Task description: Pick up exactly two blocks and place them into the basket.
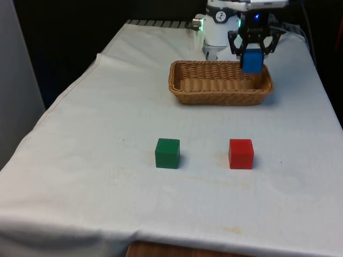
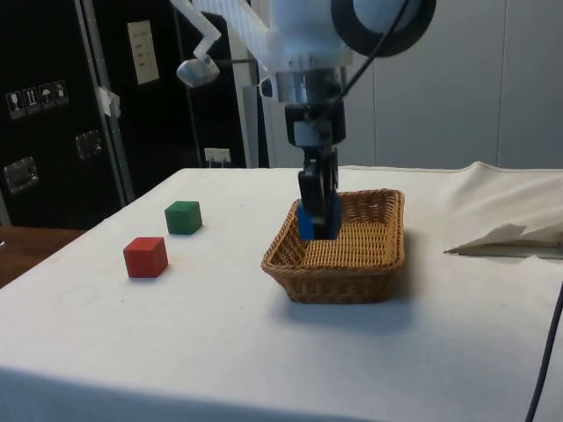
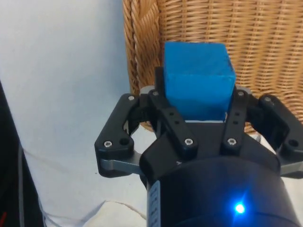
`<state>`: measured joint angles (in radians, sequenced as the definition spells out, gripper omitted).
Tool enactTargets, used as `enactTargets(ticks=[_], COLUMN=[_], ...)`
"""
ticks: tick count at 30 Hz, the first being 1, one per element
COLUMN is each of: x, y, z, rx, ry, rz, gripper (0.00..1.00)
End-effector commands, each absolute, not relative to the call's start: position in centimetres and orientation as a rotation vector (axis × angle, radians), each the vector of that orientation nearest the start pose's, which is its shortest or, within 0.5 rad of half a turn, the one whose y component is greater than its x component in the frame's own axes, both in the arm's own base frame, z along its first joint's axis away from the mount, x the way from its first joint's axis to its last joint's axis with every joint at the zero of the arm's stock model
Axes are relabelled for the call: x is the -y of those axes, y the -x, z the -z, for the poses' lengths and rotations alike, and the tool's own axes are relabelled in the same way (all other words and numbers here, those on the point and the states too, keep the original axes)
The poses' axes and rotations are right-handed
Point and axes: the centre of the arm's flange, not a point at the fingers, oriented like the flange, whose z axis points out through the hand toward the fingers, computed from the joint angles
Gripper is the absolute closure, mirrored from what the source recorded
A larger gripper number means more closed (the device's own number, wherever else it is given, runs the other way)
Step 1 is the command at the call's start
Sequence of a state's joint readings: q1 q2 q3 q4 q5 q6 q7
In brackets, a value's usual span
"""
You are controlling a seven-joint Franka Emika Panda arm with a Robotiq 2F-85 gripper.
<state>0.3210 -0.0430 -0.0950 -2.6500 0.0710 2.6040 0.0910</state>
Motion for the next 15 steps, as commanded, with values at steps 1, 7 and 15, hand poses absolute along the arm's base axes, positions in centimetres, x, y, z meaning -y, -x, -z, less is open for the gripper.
enactTargets(ticks=[1, 7, 15], x=[-9.5, -9.6, -9.6], y=[-41.2, -41.2, -41.1], z=[-25.0, -23.5, -21.4], rx=[0.132, 0.172, 0.204], ry=[3.111, 3.125, 3.138], rz=[-0.007, -0.028, -0.051], gripper=[0.99, 0.99, 0.99])
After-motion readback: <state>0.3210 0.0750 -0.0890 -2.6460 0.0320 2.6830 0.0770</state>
